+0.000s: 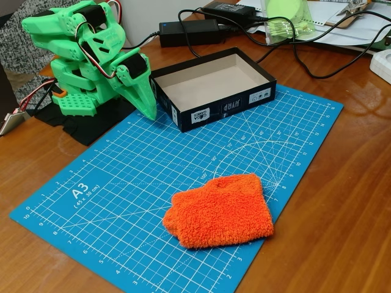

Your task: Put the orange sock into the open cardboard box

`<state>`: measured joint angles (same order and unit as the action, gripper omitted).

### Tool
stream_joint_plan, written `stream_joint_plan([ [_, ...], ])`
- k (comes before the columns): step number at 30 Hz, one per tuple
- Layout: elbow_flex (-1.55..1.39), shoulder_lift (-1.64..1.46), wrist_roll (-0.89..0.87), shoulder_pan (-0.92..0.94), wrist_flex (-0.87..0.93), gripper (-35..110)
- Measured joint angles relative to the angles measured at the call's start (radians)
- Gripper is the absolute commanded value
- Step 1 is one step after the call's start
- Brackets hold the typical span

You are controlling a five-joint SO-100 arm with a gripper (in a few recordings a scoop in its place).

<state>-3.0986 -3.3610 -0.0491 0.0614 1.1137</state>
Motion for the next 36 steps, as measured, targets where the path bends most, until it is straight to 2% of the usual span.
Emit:
stream_joint_plan([
  [26,0.006,0.002,0.005,0.000,-0.009,0],
  [29,0.206,0.239,-0.075,0.077,-0.121,0],
  [31,0.449,0.525,-0.184,0.164,-0.110,7],
  [35,1.051,1.164,-0.347,0.147,0.146,34],
  [36,1.190,1.327,-0.373,0.138,0.213,36],
])
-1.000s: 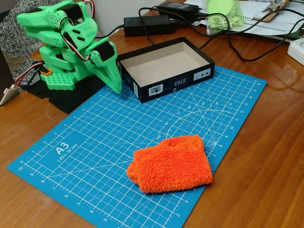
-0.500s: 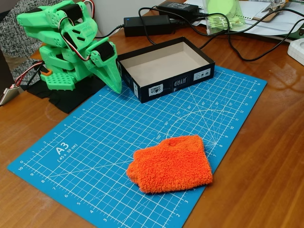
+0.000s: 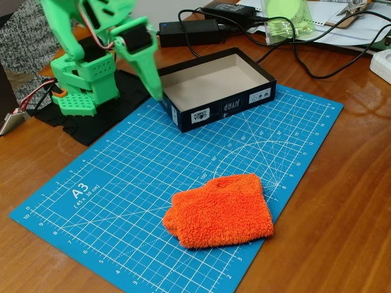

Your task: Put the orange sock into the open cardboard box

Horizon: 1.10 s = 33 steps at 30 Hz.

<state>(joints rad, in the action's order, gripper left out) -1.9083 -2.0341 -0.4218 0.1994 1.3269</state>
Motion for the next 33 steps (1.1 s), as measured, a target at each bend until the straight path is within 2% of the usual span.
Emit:
stream_joint_plan([
  [3,0.314,0.416,-0.064,-0.018,0.072,43],
  [6,0.445,0.692,-0.127,0.018,0.025,48],
  [9,0.492,0.819,-0.144,0.032,-0.072,52],
  [16,0.591,0.925,-0.207,0.110,-0.268,53],
  [26,0.807,0.957,-0.175,0.110,-0.302,53],
  [33,0.819,1.031,-0.117,0.061,-0.267,54],
])
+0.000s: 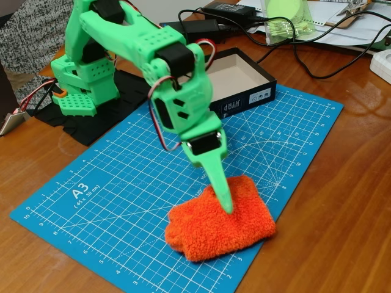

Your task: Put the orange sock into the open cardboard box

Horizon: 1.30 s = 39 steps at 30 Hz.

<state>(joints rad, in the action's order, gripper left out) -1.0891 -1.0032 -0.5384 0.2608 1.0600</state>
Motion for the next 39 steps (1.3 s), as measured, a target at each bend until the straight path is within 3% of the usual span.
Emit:
stream_joint_plan([
  [14,0.043,0.127,0.032,0.012,0.014,54],
  [21,0.204,0.218,0.041,0.012,0.117,50],
  [24,0.262,0.250,0.058,0.012,0.156,40],
  [28,0.304,0.270,0.017,0.012,0.192,11],
  [32,0.328,0.285,-0.071,0.018,0.206,11],
  [39,0.328,0.285,-0.052,0.028,0.206,0],
])
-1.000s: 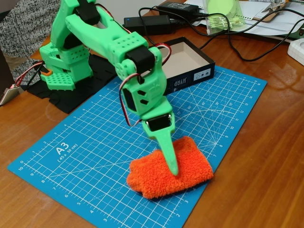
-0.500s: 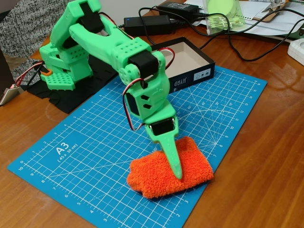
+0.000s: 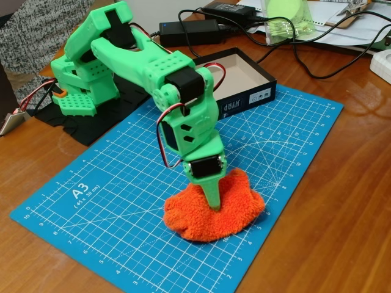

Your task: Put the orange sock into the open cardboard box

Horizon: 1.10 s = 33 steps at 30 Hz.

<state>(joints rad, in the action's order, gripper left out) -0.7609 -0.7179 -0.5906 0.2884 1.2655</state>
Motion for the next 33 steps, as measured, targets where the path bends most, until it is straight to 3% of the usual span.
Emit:
stream_joint_plan([
  [16,0.094,-0.031,-0.037,-0.017,0.123,0],
  [21,0.037,-0.227,-0.083,-0.161,0.160,0],
  [33,-0.595,-0.784,-0.408,-0.600,0.089,0],
])
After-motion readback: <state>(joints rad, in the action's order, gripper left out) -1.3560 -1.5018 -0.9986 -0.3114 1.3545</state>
